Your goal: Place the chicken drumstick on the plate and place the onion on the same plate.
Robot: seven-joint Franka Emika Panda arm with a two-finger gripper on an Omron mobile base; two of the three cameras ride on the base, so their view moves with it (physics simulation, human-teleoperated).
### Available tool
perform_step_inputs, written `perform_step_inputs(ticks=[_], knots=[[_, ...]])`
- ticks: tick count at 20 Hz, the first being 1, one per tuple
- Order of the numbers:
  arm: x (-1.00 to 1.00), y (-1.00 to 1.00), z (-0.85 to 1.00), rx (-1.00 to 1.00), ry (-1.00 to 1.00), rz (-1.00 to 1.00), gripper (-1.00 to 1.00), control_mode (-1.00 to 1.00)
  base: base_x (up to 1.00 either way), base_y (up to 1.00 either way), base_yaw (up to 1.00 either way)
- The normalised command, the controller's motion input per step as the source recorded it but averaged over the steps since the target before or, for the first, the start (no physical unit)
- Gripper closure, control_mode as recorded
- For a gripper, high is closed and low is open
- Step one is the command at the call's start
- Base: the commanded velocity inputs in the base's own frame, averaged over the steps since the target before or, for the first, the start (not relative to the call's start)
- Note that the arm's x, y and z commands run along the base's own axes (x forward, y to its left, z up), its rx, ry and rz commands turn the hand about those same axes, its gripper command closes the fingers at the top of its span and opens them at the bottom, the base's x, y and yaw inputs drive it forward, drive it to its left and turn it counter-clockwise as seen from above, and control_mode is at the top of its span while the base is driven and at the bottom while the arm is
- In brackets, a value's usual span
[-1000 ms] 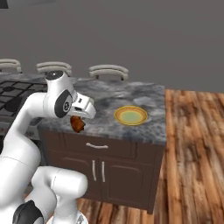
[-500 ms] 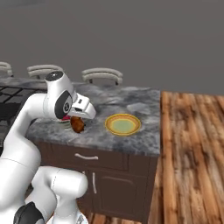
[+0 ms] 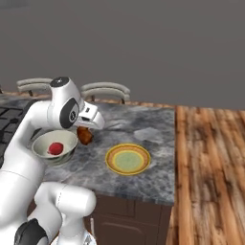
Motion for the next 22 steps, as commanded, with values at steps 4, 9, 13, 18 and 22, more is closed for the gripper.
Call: perform_step_inputs(ticks=[4,9,13,18,22], knots=[[0.0,0.0,0.0,0.0,0.0,0.0,1.0,1.0,0.45,0.0,-0.08],[0.0,0.0,0.0,0.0,0.0,0.0,1.0,1.0,0.51,0.0,-0.09],[0.0,0.0,0.0,0.0,0.0,0.0,1.0,1.0,0.44,0.0,-0.06],[0.2,-0.01,0.0,0.0,0.0,0.0,1.0,-1.0,0.29,0.0,-0.01],[0.43,-0.25,0.0,0.0,0.02,0.0,1.0,-1.0,0.0,0.0,0.0]])
